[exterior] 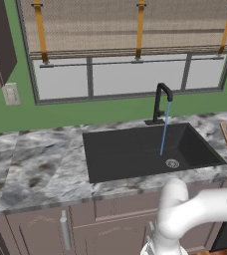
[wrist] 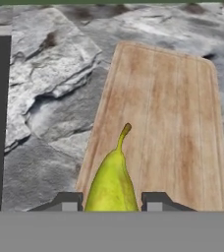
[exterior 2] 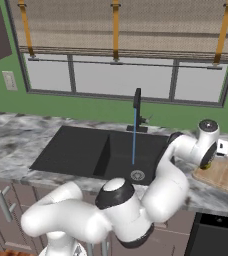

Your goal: Pick the pear from the sink and place it on the cutting board to airdry. Then turn off the sink faucet.

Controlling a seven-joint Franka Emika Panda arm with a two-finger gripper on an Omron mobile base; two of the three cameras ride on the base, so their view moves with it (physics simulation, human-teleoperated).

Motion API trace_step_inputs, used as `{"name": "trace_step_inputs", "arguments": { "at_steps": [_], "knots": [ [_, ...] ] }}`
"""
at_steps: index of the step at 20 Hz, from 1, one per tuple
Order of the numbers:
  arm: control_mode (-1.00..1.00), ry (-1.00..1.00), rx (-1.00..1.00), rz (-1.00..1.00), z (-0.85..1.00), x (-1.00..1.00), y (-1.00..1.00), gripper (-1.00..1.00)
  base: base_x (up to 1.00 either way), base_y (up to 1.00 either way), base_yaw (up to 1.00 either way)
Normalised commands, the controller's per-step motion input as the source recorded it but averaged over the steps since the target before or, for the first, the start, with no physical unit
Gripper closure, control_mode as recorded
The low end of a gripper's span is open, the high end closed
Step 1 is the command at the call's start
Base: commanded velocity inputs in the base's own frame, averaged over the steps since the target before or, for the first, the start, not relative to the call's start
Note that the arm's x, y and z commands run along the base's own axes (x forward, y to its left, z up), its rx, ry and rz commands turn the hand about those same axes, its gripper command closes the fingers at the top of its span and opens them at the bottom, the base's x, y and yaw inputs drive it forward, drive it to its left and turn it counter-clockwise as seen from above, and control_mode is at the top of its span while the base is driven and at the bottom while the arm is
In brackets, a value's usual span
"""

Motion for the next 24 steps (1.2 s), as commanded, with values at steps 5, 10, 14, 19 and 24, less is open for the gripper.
{"name": "trace_step_inputs", "arguments": {
  "at_steps": [5, 10, 14, 19, 24],
  "knots": [
    [-1.00, 0.00, 0.00, 0.00, -0.16, 0.12, -0.13, 1.00, 0.00, 0.00, 0.00],
    [-1.00, 0.00, 0.00, 0.00, -0.17, 0.09, -0.16, 1.00, 0.00, 0.00, 0.00],
    [-1.00, 0.00, 0.00, 0.00, -0.18, 0.12, -0.13, 1.00, 0.00, 0.00, 0.00],
    [-1.00, 0.00, 0.00, 0.00, -0.21, 0.09, -0.10, 1.00, 0.00, 0.00, 0.00],
    [-1.00, 0.00, 0.00, 0.00, -0.22, 0.11, -0.02, 1.00, 0.00, 0.00, 0.00]
  ]
}}
